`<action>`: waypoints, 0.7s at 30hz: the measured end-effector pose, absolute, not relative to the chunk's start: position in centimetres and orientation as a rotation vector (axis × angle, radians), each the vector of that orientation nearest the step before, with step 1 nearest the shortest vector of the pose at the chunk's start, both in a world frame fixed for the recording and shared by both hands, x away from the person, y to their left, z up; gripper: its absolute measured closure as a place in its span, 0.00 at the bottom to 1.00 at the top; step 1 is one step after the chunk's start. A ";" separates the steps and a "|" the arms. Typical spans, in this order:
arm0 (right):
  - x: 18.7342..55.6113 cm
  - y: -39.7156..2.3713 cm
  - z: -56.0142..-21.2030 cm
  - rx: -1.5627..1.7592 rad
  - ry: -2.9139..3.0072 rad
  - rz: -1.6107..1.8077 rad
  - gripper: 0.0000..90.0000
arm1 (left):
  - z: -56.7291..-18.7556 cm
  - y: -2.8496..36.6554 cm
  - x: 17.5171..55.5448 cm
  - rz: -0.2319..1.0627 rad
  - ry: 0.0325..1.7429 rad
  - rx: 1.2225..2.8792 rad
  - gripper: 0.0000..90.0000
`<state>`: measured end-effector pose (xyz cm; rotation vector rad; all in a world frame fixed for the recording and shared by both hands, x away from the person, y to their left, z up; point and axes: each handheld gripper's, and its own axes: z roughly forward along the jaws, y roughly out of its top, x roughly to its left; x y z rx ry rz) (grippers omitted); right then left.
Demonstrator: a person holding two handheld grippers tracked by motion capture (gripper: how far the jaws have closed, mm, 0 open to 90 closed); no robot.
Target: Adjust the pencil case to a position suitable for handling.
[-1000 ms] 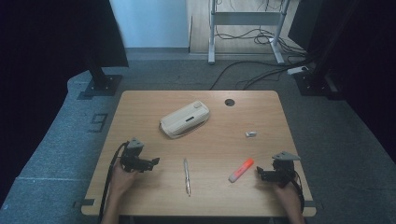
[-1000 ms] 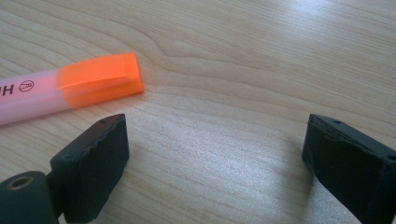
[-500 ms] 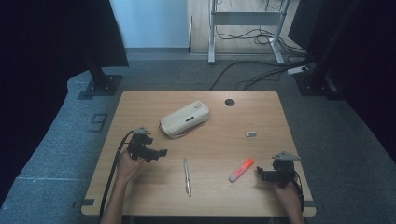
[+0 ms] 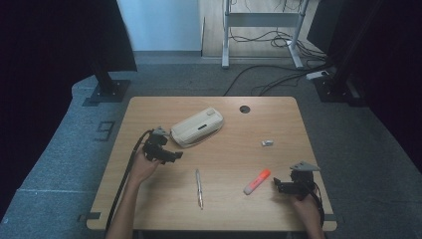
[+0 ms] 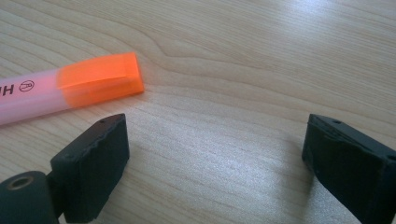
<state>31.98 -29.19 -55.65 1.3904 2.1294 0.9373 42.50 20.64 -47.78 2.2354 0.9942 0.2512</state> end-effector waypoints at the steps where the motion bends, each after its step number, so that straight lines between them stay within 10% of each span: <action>1: 32.0 -29.2 -55.7 1.391 2.129 0.938 0.08 | -47.7 20.5 42.8 0.243 0.995 2.239 0.10; 21: 32.0 -29.2 -55.7 1.390 2.130 0.938 0.08 | -46.9 17.4 47.4 0.183 0.951 2.269 0.24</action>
